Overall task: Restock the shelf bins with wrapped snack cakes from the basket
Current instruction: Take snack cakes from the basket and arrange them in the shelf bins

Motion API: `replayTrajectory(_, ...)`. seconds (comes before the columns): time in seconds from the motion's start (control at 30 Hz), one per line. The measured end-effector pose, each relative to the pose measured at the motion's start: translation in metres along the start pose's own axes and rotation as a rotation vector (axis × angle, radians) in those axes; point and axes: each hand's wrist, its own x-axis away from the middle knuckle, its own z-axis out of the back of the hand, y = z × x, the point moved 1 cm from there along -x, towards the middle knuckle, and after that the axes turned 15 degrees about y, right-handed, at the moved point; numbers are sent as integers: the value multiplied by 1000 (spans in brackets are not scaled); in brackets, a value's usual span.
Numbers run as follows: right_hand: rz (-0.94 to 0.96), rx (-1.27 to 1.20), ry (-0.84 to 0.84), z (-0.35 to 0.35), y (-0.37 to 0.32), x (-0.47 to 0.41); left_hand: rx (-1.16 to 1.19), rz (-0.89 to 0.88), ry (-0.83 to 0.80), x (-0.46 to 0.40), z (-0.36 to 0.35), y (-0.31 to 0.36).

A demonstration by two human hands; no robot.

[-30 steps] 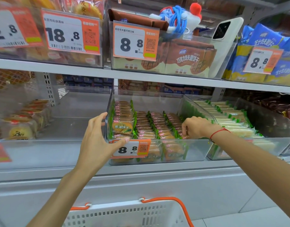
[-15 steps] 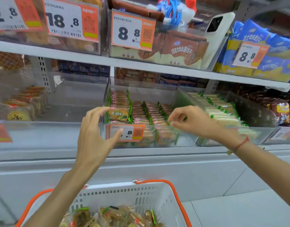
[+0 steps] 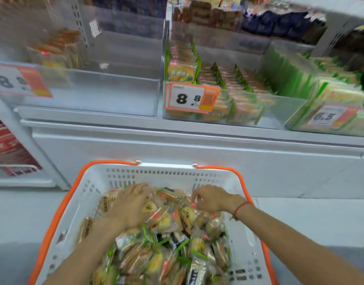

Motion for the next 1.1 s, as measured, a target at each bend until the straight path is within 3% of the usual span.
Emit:
replayTrajectory(0.13, 9, -110, -36, -55, -14, -4, 31, 113, -203, 19, -41, -31)
replayTrajectory(0.27, 5, -170, -156, -84, -25, 0, 129, 175, -97, 29, -54, -38)
replayTrajectory(0.33, -50, -177, -51, -82, -28, 0, 130, 195, -82, 30, -55, -37)
replayTrajectory(0.47, -97, -129, 409, -67, -38, -12, 167, 216, -84, 23, -54, -32)
replayTrajectory(0.53, -111, -151, 455, -60, -41, -26, 166, 170, -67, 17, -53, -26)
replayTrajectory(0.63, -64, -99, 343, -64, -44, -46, 144, 81, -84, 10, -55, -13)
replayTrajectory(0.77, -30, -6, 317, -77, -44, -53, 246, 140, -90, 10, -61, -14)
replayTrajectory(1.1, -179, -621, 44, 15, -16, -11, 906, 412, 36, -16, -12, 18)
